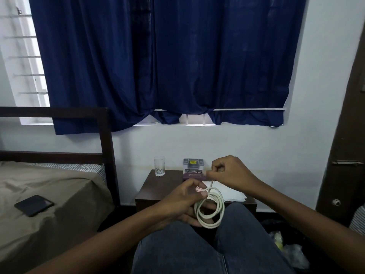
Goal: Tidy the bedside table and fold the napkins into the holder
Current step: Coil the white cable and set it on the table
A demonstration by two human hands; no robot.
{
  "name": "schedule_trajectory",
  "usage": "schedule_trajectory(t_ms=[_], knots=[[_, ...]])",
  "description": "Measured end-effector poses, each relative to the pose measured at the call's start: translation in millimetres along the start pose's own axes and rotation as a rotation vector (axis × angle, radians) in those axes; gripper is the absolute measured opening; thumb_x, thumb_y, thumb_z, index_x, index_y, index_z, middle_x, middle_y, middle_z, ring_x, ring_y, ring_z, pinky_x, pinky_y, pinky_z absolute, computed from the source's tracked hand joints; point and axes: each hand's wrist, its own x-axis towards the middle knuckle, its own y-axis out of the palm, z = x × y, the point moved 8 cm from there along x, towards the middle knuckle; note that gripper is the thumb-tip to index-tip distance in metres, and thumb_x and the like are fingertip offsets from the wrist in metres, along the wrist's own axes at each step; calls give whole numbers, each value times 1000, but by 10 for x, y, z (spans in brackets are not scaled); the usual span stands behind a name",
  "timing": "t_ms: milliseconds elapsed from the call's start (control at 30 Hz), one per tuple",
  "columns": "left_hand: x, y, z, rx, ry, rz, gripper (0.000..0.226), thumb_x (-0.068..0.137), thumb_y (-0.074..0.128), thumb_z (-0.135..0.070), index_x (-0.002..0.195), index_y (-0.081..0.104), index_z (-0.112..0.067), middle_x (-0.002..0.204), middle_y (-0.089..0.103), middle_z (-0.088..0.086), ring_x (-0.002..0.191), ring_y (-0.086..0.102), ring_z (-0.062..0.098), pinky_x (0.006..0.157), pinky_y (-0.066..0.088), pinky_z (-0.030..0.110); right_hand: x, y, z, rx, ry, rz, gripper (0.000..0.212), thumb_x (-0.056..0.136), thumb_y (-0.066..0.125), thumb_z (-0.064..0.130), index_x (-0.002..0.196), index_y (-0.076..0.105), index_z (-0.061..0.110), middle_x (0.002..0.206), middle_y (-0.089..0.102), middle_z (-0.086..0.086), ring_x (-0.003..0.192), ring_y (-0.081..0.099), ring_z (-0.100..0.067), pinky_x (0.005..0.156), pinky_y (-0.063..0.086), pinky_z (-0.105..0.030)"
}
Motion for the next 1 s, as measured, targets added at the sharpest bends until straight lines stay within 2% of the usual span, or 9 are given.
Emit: schedule_trajectory(t_ms=[100,233,333,467,633,733,833,933,1000], knots=[[3,-84,-77,41,90,-94,11,92,57,-24,96,48,-20,99,72,12,66,68,16,56,58,33,-19,-30,46,199,89,61,25,79,56,6,56,55,-4,53,48,-11,49,48,-10,52,37,-21],[11,-180,-120,46,158,-213,12,92,57,-20,93,46,-16,78,74,4,65,68,14,53,56,33,-87,37,56,336,206,227,27,82,50,5,57,59,8,46,50,-4,37,35,-8,42,28,-21],[15,-248,-121,26,170,-290,13,91,57,-19,94,46,-13,71,73,2,66,69,17,55,57,38,-137,145,68,470,264,326,14,85,54,3,78,66,0,57,64,-8,40,46,-10,41,40,-20],[-1,-294,-160,4,185,-341,15,90,59,-19,90,46,-13,77,69,4,59,67,14,49,57,33,-175,177,94,580,291,307,8,85,54,-3,84,62,-2,74,65,-19,50,61,-17,51,57,-27],[-19,-322,-145,-81,161,-372,17,89,61,-19,88,46,-12,93,65,12,61,67,18,50,58,31,-158,214,177,410,136,213,12,85,56,-4,80,59,6,67,61,-9,54,62,-16,57,55,-30],[-31,-299,-152,-191,160,-347,17,90,60,-19,92,44,-10,90,69,10,57,69,18,50,58,31,-130,146,284,127,-60,109,20,80,64,2,73,60,20,82,57,-2,64,55,-7,67,48,-28],[-35,-278,-158,-266,157,-326,16,91,58,-18,93,45,-11,84,73,6,58,69,21,51,58,31,-120,89,317,-37,-193,51,11,78,66,6,81,65,16,89,49,3,67,50,0,69,45,-23],[-30,-265,-173,-324,166,-298,11,91,57,-18,93,47,-14,89,70,9,58,70,20,51,58,31,-125,96,312,-146,-280,28,6,79,67,15,84,63,18,90,48,7,70,49,-5,68,48,-35],[-30,-259,-194,-350,174,-267,7,92,55,-17,97,51,-18,86,72,5,60,70,19,54,59,32,-133,102,327,-203,-327,31,5,82,65,20,87,63,20,90,47,9,70,46,0,65,46,-34]])
